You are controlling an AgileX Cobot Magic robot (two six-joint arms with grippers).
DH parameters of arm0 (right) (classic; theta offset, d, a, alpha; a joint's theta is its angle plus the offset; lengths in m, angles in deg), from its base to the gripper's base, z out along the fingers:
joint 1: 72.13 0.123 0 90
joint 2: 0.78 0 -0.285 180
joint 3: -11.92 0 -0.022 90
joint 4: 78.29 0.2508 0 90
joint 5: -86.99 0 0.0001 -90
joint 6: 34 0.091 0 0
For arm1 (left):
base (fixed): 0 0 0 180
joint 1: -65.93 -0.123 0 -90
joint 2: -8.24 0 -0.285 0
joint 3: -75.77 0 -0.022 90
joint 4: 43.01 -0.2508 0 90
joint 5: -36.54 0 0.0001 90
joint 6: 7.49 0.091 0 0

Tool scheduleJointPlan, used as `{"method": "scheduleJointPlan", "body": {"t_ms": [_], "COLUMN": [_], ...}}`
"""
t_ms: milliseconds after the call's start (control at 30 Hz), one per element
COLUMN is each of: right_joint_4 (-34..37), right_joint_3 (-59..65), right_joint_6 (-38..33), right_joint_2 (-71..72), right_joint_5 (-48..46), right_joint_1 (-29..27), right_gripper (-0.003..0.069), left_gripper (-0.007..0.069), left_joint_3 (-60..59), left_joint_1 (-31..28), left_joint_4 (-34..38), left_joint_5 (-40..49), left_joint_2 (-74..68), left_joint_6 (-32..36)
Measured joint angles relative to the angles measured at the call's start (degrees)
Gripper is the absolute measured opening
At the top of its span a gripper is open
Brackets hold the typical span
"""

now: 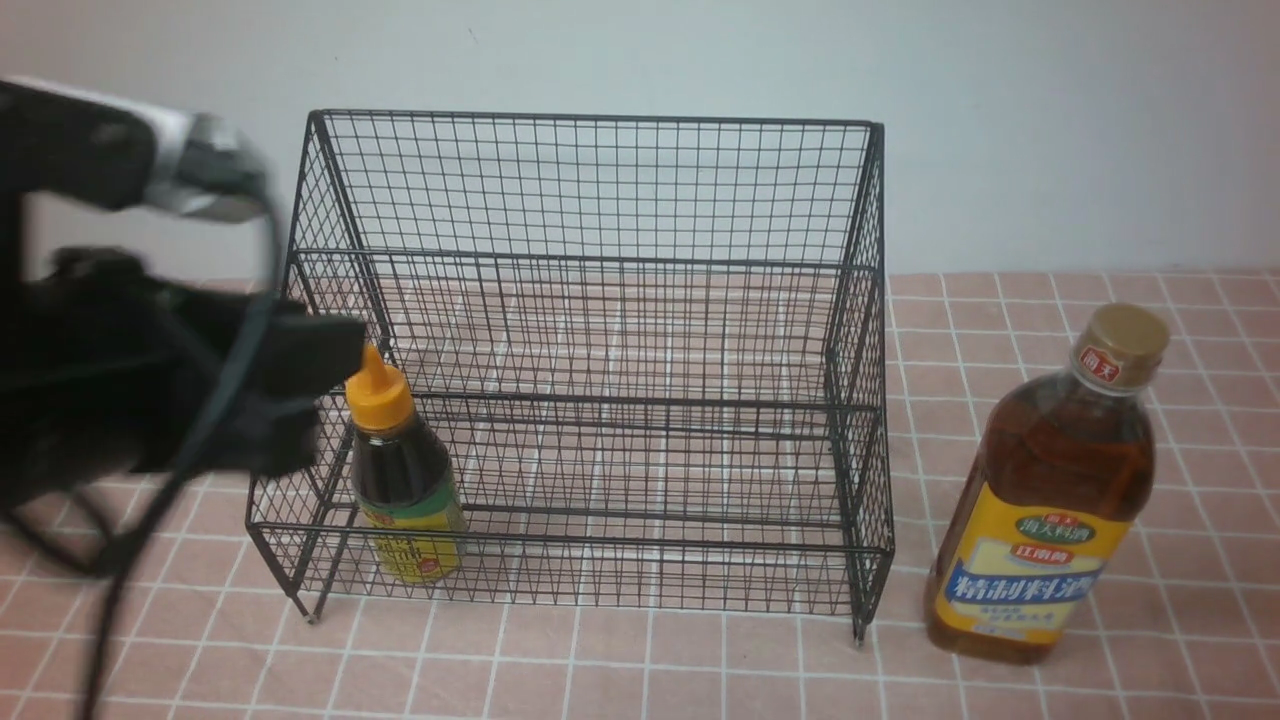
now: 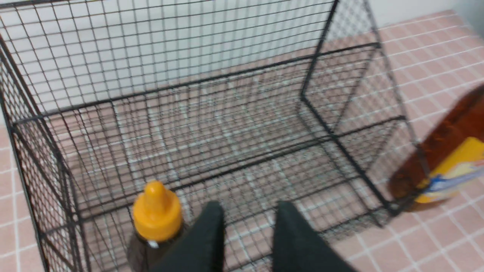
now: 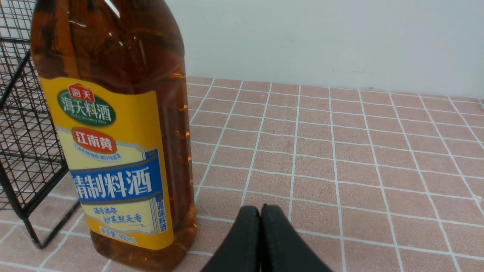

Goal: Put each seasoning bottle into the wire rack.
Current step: Use the right arm to grab the condiment bottle closest to it

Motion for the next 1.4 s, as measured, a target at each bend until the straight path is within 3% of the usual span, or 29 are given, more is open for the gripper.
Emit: {"method": "scheduleJointPlan", "body": {"t_ms": [100, 167, 567, 900, 1033, 1233, 1400], "right_joint_4": [0.0, 0.0, 0.0, 0.0, 0.0, 0.0, 0.0], "right_joint_3": [0.0, 0.0, 0.0, 0.0, 0.0, 0.0, 0.0], "right_joint_6": [0.0, 0.0, 0.0, 0.0, 0.0, 0.0, 0.0], "right_joint_2": [0.0, 0.0, 0.0, 0.0, 0.0, 0.0, 0.0], "right_joint_5": [0.0, 0.0, 0.0, 0.0, 0.0, 0.0, 0.0], "right_joint_1": [0.0, 0.0, 0.0, 0.0, 0.0, 0.0, 0.0], "right_gripper": [-0.0014, -0.0014, -0.0014, -0.0014, -0.0014, -0.0014, -0.0014], "left_gripper": [0.0022, 0.0000, -0.0007, -0.0007, -0.0007, -0.0007, -0.0007], "left_joint_3": [0.0, 0.0, 0.4, -0.5, -4.4, -19.5, -30.8], "left_joint_1": [0.0, 0.0, 0.0, -0.6, -4.1, -13.4, -15.3], "left_joint_4": [-0.7, -1.0, -1.8, -5.6, -8.1, -14.4, -17.0], "left_joint_5": [2.8, 4.1, 4.7, 4.5, 3.8, 1.6, 1.6], "left_joint_2": [6.2, 10.6, 28.3, 31.5, 33.9, 42.5, 47.7], "left_joint_6": [-1.1, -1.3, -1.0, -1.8, -4.8, -10.3, -10.6]}}
